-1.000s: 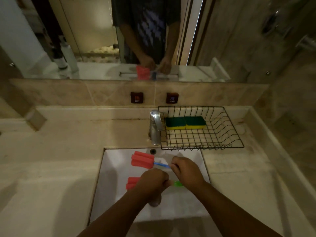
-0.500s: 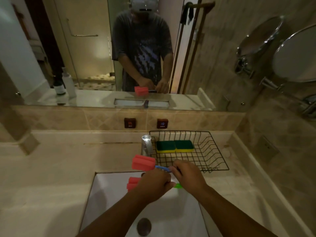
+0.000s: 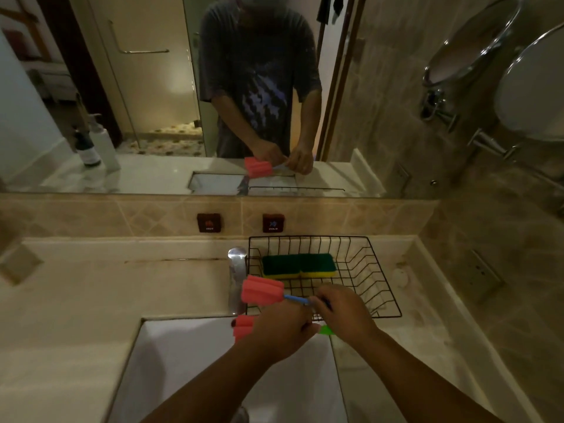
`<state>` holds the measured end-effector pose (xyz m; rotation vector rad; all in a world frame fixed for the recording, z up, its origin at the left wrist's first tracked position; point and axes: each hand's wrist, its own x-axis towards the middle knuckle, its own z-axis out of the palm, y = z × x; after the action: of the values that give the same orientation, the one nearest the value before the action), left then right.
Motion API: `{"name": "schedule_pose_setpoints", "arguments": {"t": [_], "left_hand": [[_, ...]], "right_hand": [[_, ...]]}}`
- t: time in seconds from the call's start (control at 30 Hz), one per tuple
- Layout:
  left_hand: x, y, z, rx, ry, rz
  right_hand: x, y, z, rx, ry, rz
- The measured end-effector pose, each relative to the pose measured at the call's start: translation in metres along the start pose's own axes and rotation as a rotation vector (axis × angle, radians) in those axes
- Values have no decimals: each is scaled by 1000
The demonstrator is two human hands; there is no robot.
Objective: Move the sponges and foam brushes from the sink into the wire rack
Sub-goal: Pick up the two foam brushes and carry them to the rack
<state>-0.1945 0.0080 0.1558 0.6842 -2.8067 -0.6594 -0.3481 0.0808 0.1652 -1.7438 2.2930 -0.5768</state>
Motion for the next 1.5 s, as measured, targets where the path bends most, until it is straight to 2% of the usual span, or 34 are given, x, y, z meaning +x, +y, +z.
{"name": "schedule_pose_setpoints", "arguments": {"t": [0.2,0.47,0.6,0.87,1.0,1.17,1.3,1.5], "left_hand": [[42,-2,19,3,48,2],[88,-13,41,21,-79,-113],[105,-24,49,32,-105,-102],[119,-48,74,-25,-55,-49],[122,-57,84,-24,-119,-35],[125,-58,94,-19,-235,-78],[128,-59,97,-62,-241,-54],[129,-62,104,-96,-284,-137]], "right_hand": [[31,42,-1,38,-54,-21],[74,87,18,109,-154,-60],[89,102,30,135,-219,-67],[114,121,59,128,-311,-38],[117,125,72,81,-352,-8],[114,134,80,49,-357,-51],[115,136,83,21,-366,-56],[115,135,87,15,-333,-75]]}}
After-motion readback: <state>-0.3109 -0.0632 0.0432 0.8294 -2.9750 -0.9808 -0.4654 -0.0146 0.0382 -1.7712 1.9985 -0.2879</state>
